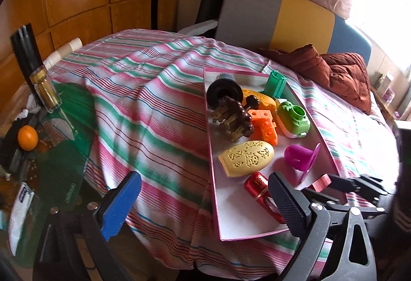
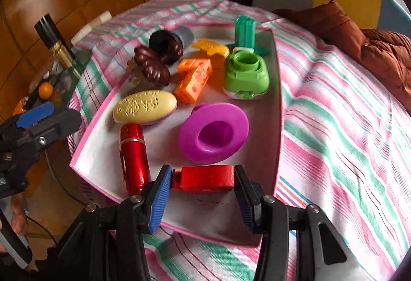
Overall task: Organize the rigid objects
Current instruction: 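Carry the red block into the tray and open the right tool, then withdraw the open right tool from the tray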
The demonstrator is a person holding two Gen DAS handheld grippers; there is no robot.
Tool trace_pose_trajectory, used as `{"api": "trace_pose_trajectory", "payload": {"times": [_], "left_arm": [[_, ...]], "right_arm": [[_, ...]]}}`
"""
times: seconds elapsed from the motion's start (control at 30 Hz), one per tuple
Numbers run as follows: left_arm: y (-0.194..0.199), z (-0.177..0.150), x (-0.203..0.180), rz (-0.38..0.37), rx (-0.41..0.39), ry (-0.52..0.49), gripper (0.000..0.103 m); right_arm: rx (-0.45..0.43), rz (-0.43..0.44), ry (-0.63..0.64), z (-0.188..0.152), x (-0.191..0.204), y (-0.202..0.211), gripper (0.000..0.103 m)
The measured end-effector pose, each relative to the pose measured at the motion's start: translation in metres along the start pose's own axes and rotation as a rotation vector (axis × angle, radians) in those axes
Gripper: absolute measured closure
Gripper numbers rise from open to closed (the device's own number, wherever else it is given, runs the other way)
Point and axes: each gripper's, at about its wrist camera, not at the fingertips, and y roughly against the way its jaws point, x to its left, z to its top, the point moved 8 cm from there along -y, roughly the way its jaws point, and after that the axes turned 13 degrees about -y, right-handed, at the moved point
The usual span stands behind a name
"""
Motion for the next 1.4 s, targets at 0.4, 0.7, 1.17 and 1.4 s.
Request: {"api": "trace_pose_trajectory", "payload": {"times": [0.4,0.7,1.17,1.4], "left_arm": [[0.023,0.006,-0.012,0.063,-0.046,-0.019,0.0],[0.037,0.009,-0.021,0.171,-0.067,-0.068,0.0],[0.048,0.01,-0.017,0.146,-0.097,-0.015,0.0],[0.047,0.009,-0.014,0.142,-0.098,-0.004,0.001]], "right_arm": [[-0.189,-0.072,-0.105,0.011,-0.015,0.046,0.043],[-0.265,-0.094,-0.199,0.02,-0.027,0.068,0.043],[-0.308,-0.118,-0.206,0.024,-0.022,0.072,0.043],[-0.297,-0.119,-0.195,0.023,-0.019,0.069,0.043]]}}
